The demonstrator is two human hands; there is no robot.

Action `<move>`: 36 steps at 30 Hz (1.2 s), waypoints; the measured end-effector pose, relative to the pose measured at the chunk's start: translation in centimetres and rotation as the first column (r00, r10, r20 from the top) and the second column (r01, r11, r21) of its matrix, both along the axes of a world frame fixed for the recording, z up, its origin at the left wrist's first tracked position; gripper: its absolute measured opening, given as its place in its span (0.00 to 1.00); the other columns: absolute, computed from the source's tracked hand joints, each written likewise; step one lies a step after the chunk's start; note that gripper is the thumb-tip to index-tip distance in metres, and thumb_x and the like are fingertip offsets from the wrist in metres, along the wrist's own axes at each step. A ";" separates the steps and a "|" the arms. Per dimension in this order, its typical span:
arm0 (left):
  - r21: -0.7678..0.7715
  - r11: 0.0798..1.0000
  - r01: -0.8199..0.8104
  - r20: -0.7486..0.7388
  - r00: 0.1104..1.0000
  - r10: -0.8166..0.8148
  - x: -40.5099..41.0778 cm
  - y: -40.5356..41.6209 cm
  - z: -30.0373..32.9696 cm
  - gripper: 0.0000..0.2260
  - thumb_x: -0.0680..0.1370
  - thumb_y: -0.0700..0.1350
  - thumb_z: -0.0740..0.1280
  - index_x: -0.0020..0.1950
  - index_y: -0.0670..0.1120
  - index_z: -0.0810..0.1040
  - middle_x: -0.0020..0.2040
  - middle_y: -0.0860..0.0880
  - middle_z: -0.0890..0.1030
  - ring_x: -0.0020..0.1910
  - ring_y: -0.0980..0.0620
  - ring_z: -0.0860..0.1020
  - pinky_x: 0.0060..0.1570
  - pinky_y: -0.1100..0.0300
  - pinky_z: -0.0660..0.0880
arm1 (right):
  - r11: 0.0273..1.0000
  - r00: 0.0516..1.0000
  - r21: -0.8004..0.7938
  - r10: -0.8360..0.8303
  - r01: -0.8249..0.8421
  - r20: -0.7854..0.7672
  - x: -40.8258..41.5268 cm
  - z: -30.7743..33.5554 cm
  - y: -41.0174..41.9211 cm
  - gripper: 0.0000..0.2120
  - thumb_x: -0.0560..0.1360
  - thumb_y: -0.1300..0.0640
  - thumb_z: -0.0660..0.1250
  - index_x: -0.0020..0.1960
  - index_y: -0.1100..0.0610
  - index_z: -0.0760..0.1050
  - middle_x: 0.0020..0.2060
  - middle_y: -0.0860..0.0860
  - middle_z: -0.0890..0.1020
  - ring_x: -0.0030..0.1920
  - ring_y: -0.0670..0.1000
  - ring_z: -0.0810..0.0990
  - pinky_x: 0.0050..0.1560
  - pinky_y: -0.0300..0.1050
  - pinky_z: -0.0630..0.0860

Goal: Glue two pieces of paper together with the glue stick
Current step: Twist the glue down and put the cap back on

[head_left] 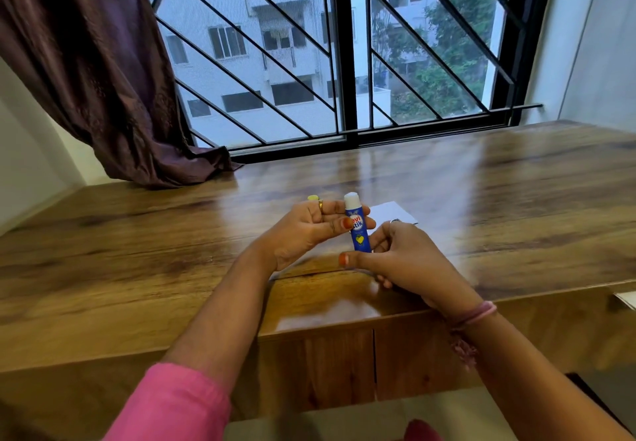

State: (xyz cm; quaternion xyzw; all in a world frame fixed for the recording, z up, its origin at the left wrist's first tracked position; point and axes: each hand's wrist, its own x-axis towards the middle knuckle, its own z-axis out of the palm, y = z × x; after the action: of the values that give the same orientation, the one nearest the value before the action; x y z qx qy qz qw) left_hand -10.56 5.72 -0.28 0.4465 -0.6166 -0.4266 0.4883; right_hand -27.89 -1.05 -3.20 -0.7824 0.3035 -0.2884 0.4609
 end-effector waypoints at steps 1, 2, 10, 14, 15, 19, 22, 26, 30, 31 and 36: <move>0.004 1.000 0.000 -0.016 1.000 0.000 0.0 0.0 0.0 0.13 0.76 0.45 0.65 0.60 0.47 0.78 0.56 0.48 0.83 0.62 0.50 0.77 0.58 0.62 0.73 | 1.000 1.000 -0.002 0.018 -0.018 0.002 -0.1 0.1 0.1 0.22 0.60 0.40 0.77 0.42 0.53 0.73 0.24 0.49 0.80 0.24 0.46 0.77 0.27 0.42 0.74; 0.006 1.000 -0.003 -0.032 0.999 0.003 0.1 0.0 0.0 0.13 0.76 0.45 0.66 0.60 0.47 0.78 0.57 0.47 0.82 0.62 0.50 0.77 0.59 0.61 0.73 | 0.998 0.998 0.015 0.053 -0.053 0.019 -0.1 0.2 0.2 0.21 0.61 0.41 0.77 0.42 0.53 0.74 0.24 0.48 0.80 0.24 0.46 0.77 0.28 0.41 0.75; -0.001 1.000 0.011 -0.011 1.000 -0.012 0.2 -0.1 -0.1 0.13 0.76 0.43 0.65 0.60 0.45 0.78 0.56 0.48 0.83 0.61 0.51 0.77 0.57 0.63 0.73 | 0.989 0.995 0.113 0.095 -0.096 0.020 -0.2 0.6 0.4 0.11 0.69 0.53 0.75 0.46 0.56 0.77 0.21 0.47 0.79 0.22 0.41 0.76 0.26 0.33 0.73; -0.015 1.000 0.006 0.000 1.000 -0.006 -0.1 -0.1 -0.1 0.13 0.77 0.43 0.65 0.60 0.46 0.78 0.56 0.48 0.83 0.62 0.51 0.77 0.57 0.64 0.72 | 0.998 0.998 -0.035 -0.053 0.052 -0.027 0.0 0.4 0.7 0.18 0.63 0.46 0.78 0.41 0.54 0.73 0.20 0.46 0.78 0.22 0.45 0.78 0.24 0.36 0.72; -0.019 1.000 0.014 -0.006 1.000 -0.014 -0.2 -0.1 0.0 0.12 0.76 0.44 0.65 0.60 0.47 0.78 0.56 0.48 0.83 0.61 0.51 0.77 0.57 0.64 0.73 | 0.994 0.996 -0.074 -0.087 0.084 -0.031 0.0 0.4 0.7 0.19 0.62 0.45 0.78 0.40 0.53 0.72 0.19 0.46 0.78 0.22 0.45 0.78 0.24 0.35 0.72; -0.020 0.999 0.028 -0.049 0.998 -0.029 -0.3 -0.1 0.1 0.12 0.76 0.46 0.65 0.57 0.51 0.81 0.55 0.49 0.83 0.60 0.51 0.78 0.57 0.63 0.73 | 0.999 1.000 -0.044 -0.017 0.017 0.000 -0.2 0.8 1.0 0.19 0.63 0.45 0.77 0.41 0.53 0.71 0.21 0.44 0.79 0.22 0.43 0.78 0.23 0.32 0.71; -0.014 1.000 0.012 -0.053 0.999 -0.013 0.0 -0.1 0.0 0.12 0.76 0.45 0.65 0.59 0.49 0.80 0.55 0.48 0.83 0.61 0.51 0.78 0.58 0.63 0.73 | 0.973 0.989 0.180 0.132 -0.143 0.073 -0.6 1.3 1.0 0.14 0.68 0.51 0.75 0.49 0.56 0.76 0.25 0.47 0.82 0.26 0.43 0.79 0.29 0.33 0.76; -0.012 1.000 0.016 -0.013 1.000 -0.016 0.0 0.0 0.0 0.13 0.77 0.43 0.63 0.61 0.45 0.77 0.55 0.49 0.83 0.60 0.53 0.78 0.56 0.65 0.73 | 0.941 0.980 0.279 0.164 -0.189 0.112 -0.6 1.1 0.5 0.09 0.70 0.56 0.73 0.48 0.59 0.80 0.25 0.49 0.82 0.27 0.43 0.79 0.30 0.33 0.76; -0.019 1.000 -0.001 0.014 1.000 0.001 -0.1 0.0 0.0 0.13 0.77 0.43 0.64 0.61 0.45 0.77 0.55 0.50 0.83 0.61 0.52 0.77 0.57 0.65 0.72 | 0.988 0.998 0.152 0.018 -0.028 0.067 -0.1 0.6 0.5 0.15 0.64 0.52 0.79 0.44 0.57 0.77 0.25 0.49 0.82 0.28 0.46 0.82 0.30 0.36 0.77; -0.022 1.000 -0.002 0.013 1.000 0.003 -0.1 0.0 0.0 0.13 0.77 0.43 0.64 0.60 0.46 0.78 0.56 0.49 0.83 0.61 0.52 0.77 0.58 0.64 0.72 | 0.993 0.997 0.120 -0.009 0.000 0.071 -0.1 0.5 0.6 0.17 0.63 0.50 0.79 0.43 0.56 0.75 0.24 0.48 0.82 0.28 0.47 0.82 0.29 0.37 0.76; -0.016 1.000 0.003 -0.051 0.999 -0.004 -0.2 -0.1 0.1 0.13 0.75 0.47 0.66 0.58 0.50 0.80 0.56 0.48 0.83 0.62 0.50 0.77 0.61 0.61 0.72 | 0.990 0.993 0.133 0.034 -0.049 0.113 -0.3 0.9 0.9 0.18 0.63 0.48 0.78 0.44 0.55 0.74 0.26 0.49 0.83 0.29 0.47 0.82 0.30 0.37 0.77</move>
State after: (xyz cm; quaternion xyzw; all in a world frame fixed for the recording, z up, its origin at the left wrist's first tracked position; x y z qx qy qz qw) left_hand -10.72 5.63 -0.16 0.4302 -0.6082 -0.4339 0.5068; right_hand -28.21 -0.11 -2.30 -0.7383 0.2801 -0.3004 0.5350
